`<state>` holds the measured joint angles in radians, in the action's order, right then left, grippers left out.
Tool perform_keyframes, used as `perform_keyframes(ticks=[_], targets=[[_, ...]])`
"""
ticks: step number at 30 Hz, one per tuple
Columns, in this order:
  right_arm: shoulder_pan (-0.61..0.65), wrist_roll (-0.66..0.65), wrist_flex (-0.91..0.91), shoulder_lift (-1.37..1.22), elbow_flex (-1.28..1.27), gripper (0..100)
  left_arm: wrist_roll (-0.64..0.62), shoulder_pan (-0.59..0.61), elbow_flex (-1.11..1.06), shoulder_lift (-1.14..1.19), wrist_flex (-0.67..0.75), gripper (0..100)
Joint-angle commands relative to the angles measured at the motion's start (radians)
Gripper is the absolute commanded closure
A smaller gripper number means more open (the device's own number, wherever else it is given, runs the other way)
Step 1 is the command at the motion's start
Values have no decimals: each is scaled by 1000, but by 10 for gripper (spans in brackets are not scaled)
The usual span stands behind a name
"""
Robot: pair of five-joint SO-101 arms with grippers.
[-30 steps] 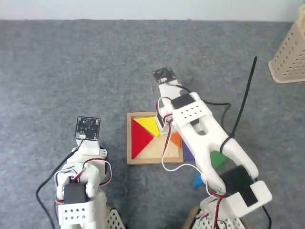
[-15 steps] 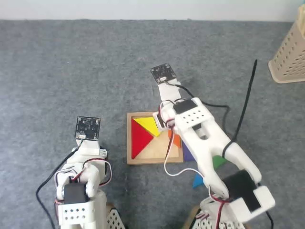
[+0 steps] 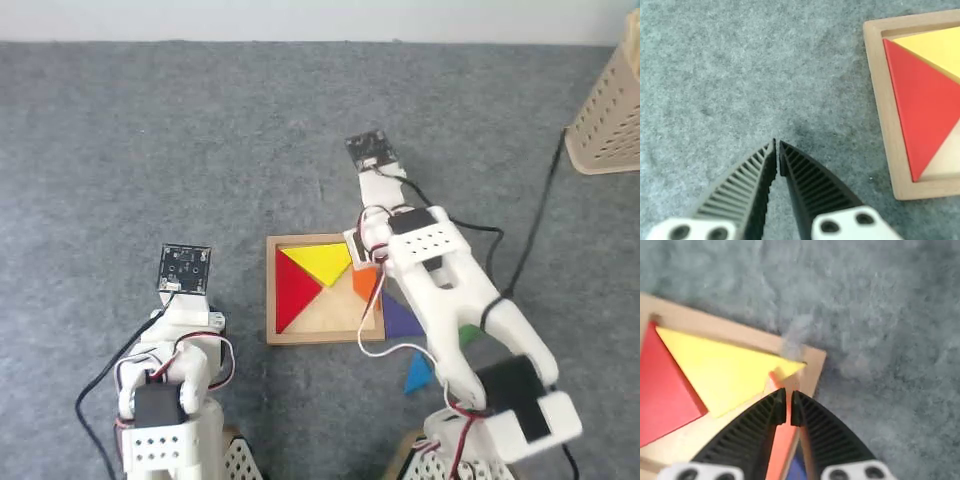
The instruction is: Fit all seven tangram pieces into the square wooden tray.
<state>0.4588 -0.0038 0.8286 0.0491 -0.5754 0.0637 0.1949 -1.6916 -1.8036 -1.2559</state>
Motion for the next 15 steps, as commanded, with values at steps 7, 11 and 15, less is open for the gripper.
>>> perform_keyframes(ticks=[7, 11, 15], targets=[[88, -61, -8, -19, 9, 980, 5, 0, 7, -20, -8, 988], [130, -61, 16, -15, 6, 980, 5, 0, 7, -20, -8, 988], [171, -61, 35, -10, 6, 980, 5, 0, 7, -20, -8, 988]])
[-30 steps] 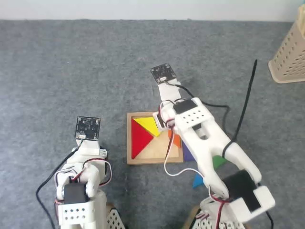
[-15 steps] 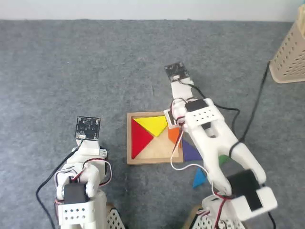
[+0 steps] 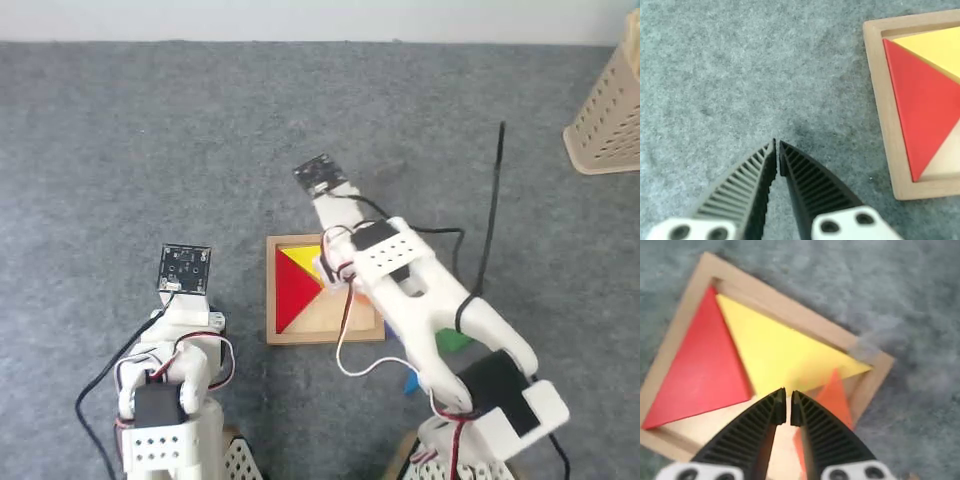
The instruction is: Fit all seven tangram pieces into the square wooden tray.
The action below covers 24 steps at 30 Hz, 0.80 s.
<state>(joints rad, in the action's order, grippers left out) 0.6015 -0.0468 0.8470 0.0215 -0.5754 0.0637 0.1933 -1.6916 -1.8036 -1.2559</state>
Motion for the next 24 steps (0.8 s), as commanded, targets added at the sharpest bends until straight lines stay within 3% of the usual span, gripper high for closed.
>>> perform_keyframes(ticks=[1, 11, 24], targets=[[28, -18, 16, 22, 6, 980, 5, 2, 7, -20, -8, 988], [-186, 54, -1, 182, 6, 980, 5, 2, 7, -20, -8, 988], [-177, 2, -42, -45, 77, 980, 5, 2, 7, -20, -8, 988]])
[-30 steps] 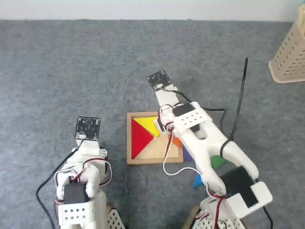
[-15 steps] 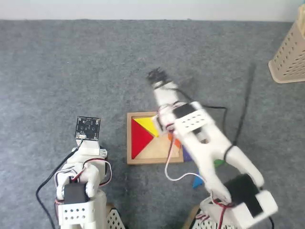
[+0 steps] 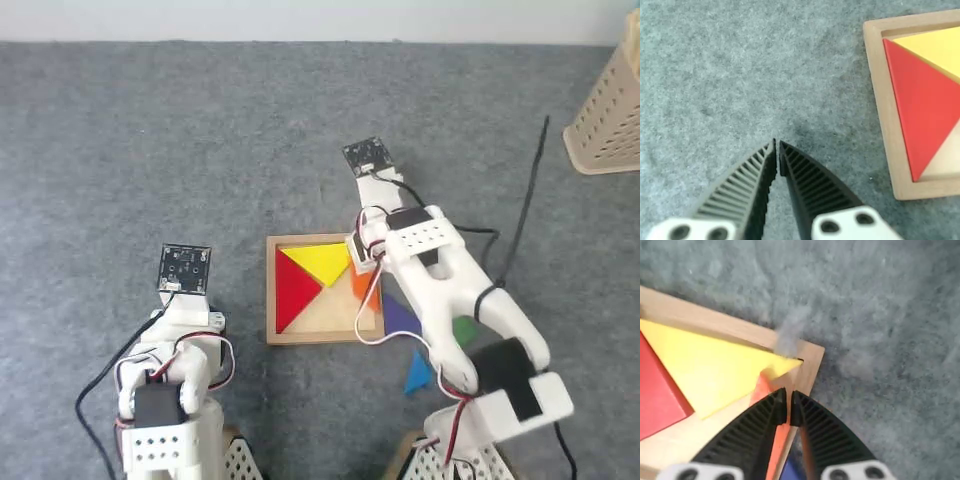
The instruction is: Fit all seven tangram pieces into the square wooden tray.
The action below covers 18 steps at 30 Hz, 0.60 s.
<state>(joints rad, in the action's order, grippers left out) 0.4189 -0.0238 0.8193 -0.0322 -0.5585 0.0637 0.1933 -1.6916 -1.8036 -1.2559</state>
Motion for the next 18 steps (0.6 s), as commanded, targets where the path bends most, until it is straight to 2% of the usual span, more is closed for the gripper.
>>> perform_keyframes(ticks=[1, 18], targets=[[12, -21, -13, 5, 60, 980, 5, 2, 7, -20, -8, 988], [246, -63, 48, 16, 17, 980, 5, 2, 7, -20, -8, 988]])
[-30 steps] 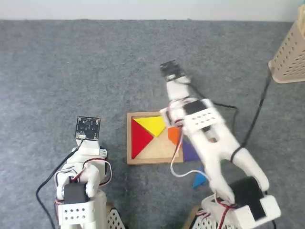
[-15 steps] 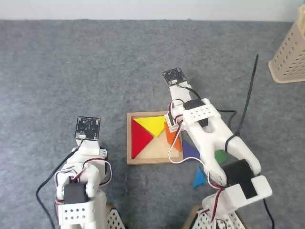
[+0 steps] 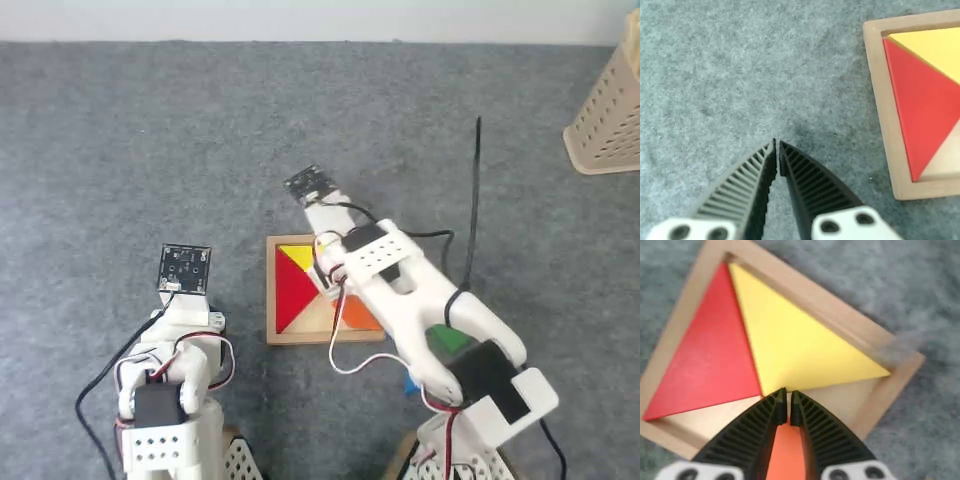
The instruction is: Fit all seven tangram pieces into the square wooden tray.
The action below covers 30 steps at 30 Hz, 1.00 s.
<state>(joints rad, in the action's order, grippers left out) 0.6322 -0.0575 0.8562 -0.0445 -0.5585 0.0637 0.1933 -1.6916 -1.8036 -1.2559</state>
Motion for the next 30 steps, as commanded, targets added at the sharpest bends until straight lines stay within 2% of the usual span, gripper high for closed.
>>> perform_keyframes(ticks=[1, 5, 8, 14, 22, 30], targets=[[41, -43, 12, 28, 17, 980, 5, 2, 7, -20, -8, 988], [73, -58, 5, 88, -15, 991, 5, 2, 7, -20, -8, 988], [71, -57, -7, 225, -80, 991, 5, 2, 7, -20, -8, 988], [-25, -57, -74, 475, -245, 990, 5, 2, 7, -20, -8, 988], [-97, -58, -71, 326, -232, 991, 5, 2, 7, -20, -8, 988], [-36, -66, -70, 225, -204, 991, 5, 2, 7, -20, -8, 988]])
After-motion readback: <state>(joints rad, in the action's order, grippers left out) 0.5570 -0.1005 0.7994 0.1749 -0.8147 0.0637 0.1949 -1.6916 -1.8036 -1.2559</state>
